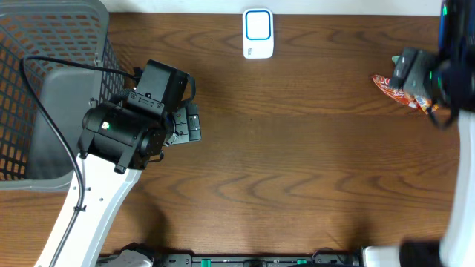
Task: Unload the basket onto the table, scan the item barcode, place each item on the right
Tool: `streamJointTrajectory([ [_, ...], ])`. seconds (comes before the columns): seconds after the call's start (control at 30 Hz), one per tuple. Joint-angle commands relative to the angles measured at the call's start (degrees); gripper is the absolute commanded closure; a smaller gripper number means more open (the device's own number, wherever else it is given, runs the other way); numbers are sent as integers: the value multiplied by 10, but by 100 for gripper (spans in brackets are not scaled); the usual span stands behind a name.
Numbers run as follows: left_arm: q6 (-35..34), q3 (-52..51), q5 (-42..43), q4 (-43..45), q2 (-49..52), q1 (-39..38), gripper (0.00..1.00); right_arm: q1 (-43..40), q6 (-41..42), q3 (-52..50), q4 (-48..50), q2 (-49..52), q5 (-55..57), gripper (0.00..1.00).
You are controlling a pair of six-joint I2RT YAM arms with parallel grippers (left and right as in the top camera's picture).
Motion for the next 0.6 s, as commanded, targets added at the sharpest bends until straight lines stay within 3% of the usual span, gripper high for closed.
streamJointTrajectory([
  [0.0, -1, 3, -1, -1, -2, 2, 2, 32, -5, -91, 21, -104, -41, 1],
  [0.27, -1, 3, -1, -1, -2, 2, 2, 56, 30, -263, -4, -290, -168, 1],
  [0.57, -1, 3, -1, -1, -2, 2, 2, 56, 30, -279, -41, -383, -173, 1],
])
